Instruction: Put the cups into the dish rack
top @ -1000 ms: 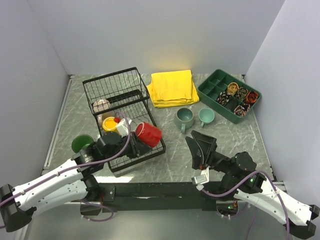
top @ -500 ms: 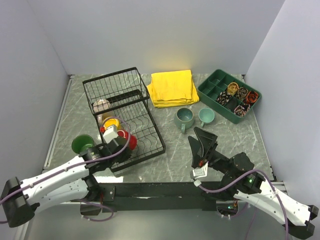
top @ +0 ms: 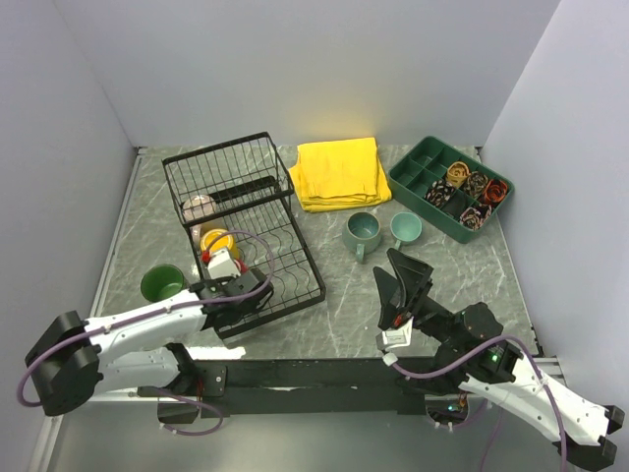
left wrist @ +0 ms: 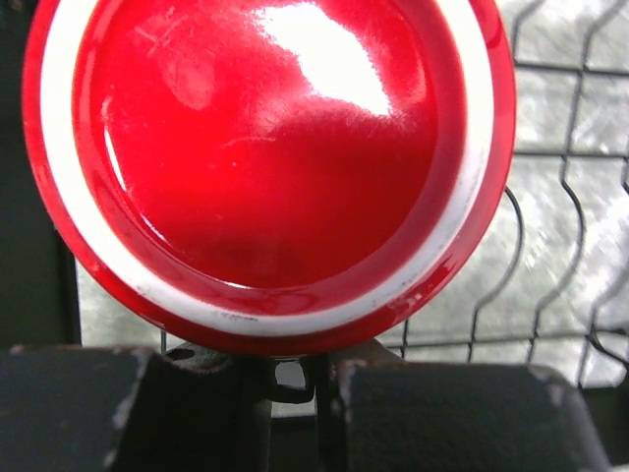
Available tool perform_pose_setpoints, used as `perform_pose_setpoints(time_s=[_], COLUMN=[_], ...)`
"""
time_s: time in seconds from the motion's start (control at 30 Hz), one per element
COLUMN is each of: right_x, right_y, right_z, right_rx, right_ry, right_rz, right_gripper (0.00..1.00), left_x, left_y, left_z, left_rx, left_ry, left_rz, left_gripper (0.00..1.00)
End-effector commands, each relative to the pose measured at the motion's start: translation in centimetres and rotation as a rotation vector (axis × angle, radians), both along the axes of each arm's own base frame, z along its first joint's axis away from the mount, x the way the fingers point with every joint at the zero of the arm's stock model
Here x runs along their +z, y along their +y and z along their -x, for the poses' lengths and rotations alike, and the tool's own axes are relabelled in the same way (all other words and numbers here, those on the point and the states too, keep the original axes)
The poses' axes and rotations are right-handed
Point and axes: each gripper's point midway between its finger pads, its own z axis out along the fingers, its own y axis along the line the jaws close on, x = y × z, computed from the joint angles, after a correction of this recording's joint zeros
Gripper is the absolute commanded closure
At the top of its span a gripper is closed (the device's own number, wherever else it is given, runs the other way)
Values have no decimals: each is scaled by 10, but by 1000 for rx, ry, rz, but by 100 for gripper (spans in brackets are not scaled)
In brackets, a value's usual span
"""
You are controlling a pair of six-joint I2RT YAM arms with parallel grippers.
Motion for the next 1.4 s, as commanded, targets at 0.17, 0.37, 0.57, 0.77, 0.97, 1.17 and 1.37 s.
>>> perform_pose_setpoints(time_s=[0.17,0.37,0.57,0.77,0.97,1.17,1.37], right_x=[-1,-2,-5,-7,-10,-13,-15], right_y=[-4,-4,-4,-3,-2,-4,-7], right_z=[-1,-1,-1,-2,-3,-6,-10], right_rx=[-15,-16,-16,-15,-15,-35,-53], right_ry=[12,13,16,25,29,48,118], right_rz=[-34,-38,-35,-34,-30,-38,-84], right_gripper=[6,6,6,6,5,5,4], left_x=[-8,-7,1,10,30,57,77], left_y=[20,29,43,40,29,13,10], left_z=[1,6,10,13,14,13,17], left_rx=[136,187,233,228,169,69,-63], left_ry=[24,55,65,60,36,-2,-59], left_rz=[-84,-132,-200,-152,-66,42,87], left_gripper=[91,80,72,54,48,40,34])
